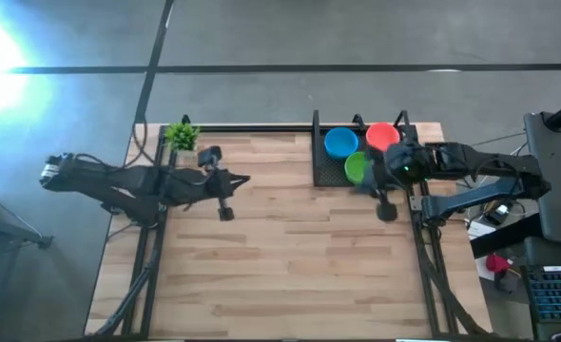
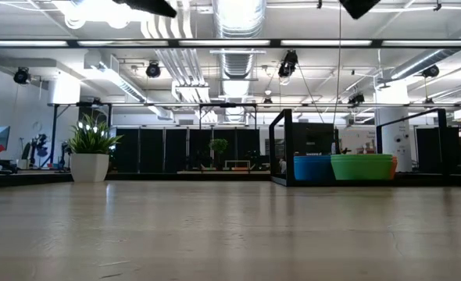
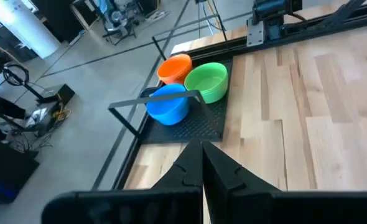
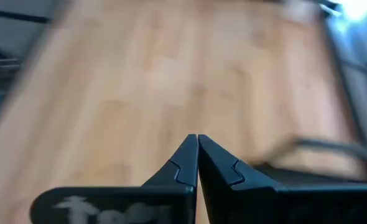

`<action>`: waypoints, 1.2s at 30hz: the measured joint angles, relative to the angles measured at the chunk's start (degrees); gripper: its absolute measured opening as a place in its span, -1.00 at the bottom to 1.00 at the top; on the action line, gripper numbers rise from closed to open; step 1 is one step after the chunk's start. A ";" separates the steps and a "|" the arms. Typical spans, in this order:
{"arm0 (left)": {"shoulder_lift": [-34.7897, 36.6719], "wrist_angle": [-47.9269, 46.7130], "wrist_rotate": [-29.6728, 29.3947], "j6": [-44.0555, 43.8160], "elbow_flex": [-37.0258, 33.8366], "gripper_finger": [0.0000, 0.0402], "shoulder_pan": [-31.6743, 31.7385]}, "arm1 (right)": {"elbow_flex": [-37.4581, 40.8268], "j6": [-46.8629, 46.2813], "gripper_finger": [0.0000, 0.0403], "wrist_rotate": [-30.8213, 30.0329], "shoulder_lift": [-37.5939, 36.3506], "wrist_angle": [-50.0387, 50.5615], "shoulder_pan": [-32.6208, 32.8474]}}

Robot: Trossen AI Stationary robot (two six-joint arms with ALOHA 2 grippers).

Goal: Pick & Place Mini bowls
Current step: Return to Home Position

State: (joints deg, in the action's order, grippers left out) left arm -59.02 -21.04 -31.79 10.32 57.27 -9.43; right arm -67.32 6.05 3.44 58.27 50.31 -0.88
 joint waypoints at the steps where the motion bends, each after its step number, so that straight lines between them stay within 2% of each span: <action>1: 1.54 0.04 0.20 0.05 -1.09 -1.00 0.06 | 0.47 0.91 -0.96 2.63 -0.66 -0.72 1.01; 4: 5.92 1.51 1.81 -0.07 -4.19 -1.00 0.10 | 2.41 2.47 -0.96 10.95 -2.64 -3.34 2.69; 6: 8.47 3.11 4.96 -0.11 -5.54 -1.00 0.10 | 4.31 3.82 -0.96 15.32 -3.91 -5.22 3.27; 10: 12.59 4.59 8.67 0.60 -7.66 -1.00 0.07 | 8.12 7.54 -0.96 22.31 -6.31 -7.64 3.40; 26: 24.89 7.09 9.92 2.63 -14.84 -1.00 0.08 | 15.59 10.69 -0.96 22.89 -19.02 -13.34 3.38; 36: 32.34 7.43 9.70 1.94 -18.35 -1.00 0.09 | 20.38 9.01 -0.96 23.85 -27.73 -18.15 3.36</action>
State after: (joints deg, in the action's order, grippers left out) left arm -26.69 -13.61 -22.08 12.26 38.92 -9.34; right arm -46.94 15.06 27.29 30.54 32.16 2.48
